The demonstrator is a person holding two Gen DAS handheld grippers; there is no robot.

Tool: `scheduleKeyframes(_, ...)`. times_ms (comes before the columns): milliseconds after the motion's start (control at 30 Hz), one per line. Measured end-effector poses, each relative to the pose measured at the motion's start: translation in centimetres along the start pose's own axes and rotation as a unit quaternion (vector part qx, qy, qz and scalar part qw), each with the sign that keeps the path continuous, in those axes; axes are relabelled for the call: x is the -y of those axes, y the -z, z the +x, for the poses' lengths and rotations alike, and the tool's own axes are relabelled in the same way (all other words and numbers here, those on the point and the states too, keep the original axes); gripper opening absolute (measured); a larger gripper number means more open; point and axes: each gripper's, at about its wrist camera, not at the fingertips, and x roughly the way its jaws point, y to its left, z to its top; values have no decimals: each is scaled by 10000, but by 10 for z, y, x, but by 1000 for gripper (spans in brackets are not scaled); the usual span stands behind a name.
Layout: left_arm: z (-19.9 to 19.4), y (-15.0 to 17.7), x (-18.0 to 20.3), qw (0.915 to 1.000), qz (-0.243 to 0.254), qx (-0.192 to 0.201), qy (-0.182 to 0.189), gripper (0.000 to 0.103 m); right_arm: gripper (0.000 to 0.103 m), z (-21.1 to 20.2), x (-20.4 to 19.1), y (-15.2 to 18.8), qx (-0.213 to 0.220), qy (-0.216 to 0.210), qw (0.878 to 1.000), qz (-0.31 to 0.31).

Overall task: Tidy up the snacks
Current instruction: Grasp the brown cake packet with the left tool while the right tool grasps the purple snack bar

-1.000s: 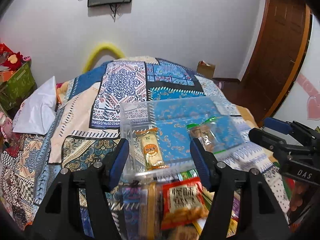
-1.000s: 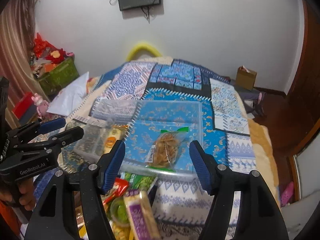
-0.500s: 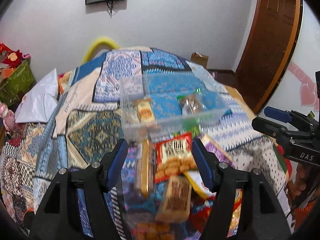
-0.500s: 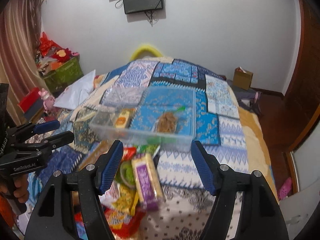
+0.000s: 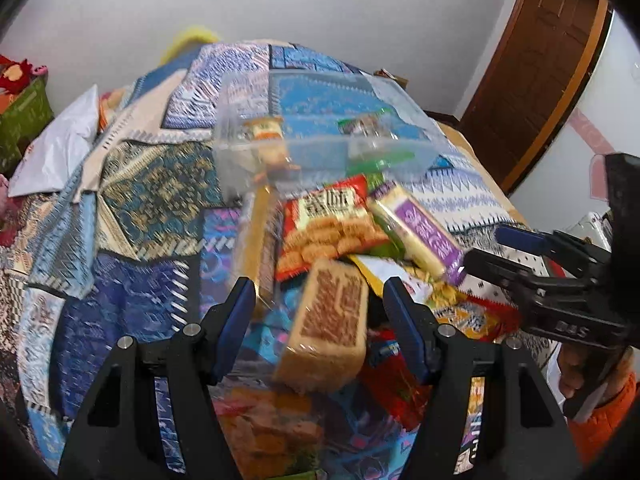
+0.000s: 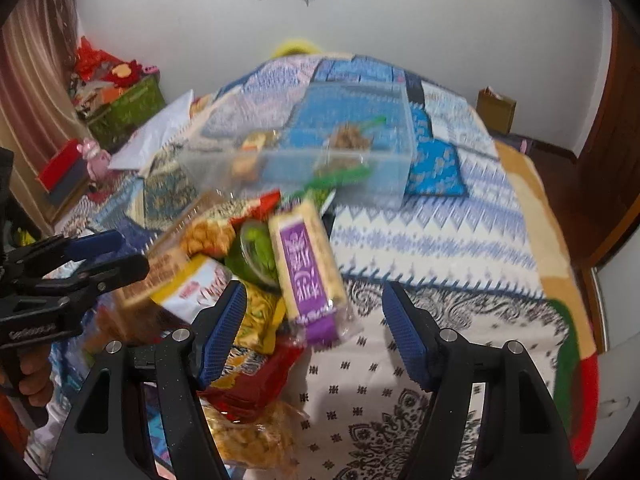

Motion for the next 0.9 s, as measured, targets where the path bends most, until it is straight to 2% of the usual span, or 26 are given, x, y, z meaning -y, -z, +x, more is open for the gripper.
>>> scheduleKeyframes(200,16,5,6,9999,37,-86,94,66,67,25,5,0,-254,-57,9996,84)
scheduleKeyframes(367,32,6,-1,9997,-77,-229,88,48,67,36,0,-1,-330,-46,9994,-95)
scheduleKeyframes(533,36,9,-3,9995,-141,-193,206,42,67,45,2,-4,-360,-170,9992,-45)
scheduleKeyframes(600,36,9,-2,9997,-114,-152,176,41,64,46,3,-4,-354,-201,9992,-51)
scheduleKeyframes(700,33,9,-2,9998,-102,-88,132,40,47,47,6,-4,-362,-173,9992,-64)
scheduleKeyframes(900,21,6,-5,9998,-159,51,143,38,44,43,13,-1,-346,-329,9988,90)
